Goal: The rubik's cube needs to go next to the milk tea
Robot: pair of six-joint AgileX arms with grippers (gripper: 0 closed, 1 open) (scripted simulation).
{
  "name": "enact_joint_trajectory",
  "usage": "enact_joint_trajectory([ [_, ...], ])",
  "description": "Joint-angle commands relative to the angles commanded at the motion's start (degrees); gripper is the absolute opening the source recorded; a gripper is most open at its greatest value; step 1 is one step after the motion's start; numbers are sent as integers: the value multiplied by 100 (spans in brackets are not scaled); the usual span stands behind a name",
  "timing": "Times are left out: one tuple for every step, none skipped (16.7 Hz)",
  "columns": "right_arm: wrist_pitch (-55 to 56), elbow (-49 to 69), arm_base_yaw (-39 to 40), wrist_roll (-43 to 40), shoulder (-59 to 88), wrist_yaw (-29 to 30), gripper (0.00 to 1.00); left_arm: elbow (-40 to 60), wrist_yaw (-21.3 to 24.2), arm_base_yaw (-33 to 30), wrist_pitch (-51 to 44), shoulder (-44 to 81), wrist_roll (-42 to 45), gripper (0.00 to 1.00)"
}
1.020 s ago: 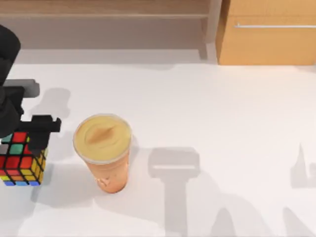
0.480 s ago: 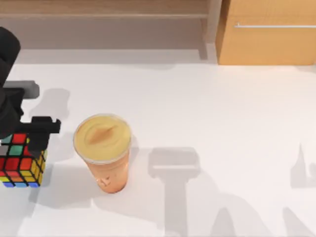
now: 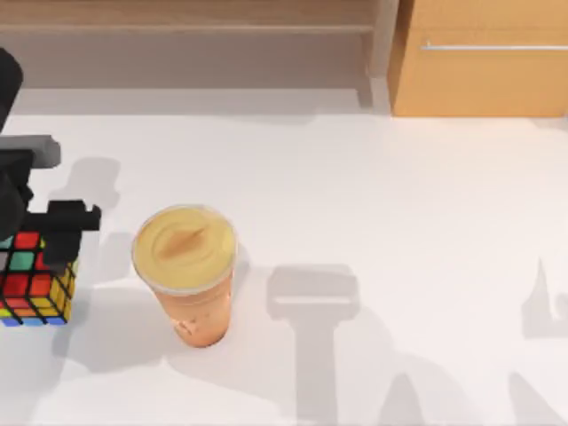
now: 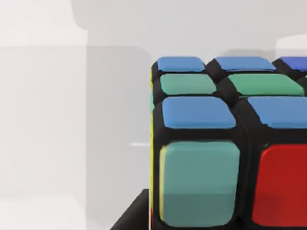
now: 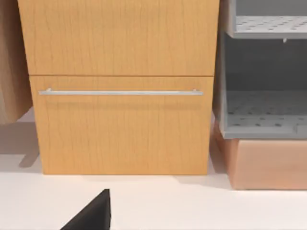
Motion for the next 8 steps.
enact_joint_trajectory([
  [0, 0, 0, 0, 0, 0, 100, 5, -1, 11, 28, -15, 1, 0],
  [0, 0, 0, 0, 0, 0, 100, 8, -2, 19, 55, -27, 2, 0],
  [0, 0, 0, 0, 0, 0, 100, 9, -4, 24, 81, -34, 2, 0],
  [0, 0, 0, 0, 0, 0, 100, 7, -5, 26, 106, -35, 1, 0],
  [0, 0, 0, 0, 0, 0, 100, 0, -7, 23, 131, -29, -1, 0],
  [0, 0, 0, 0, 0, 0, 100, -12, -9, 16, 155, -16, -4, 0],
  [0, 0, 0, 0, 0, 0, 100, -31, -10, 4, 178, 5, -7, 0],
  [0, 0, 0, 0, 0, 0, 100, -55, -10, -14, 200, 35, -11, 0],
])
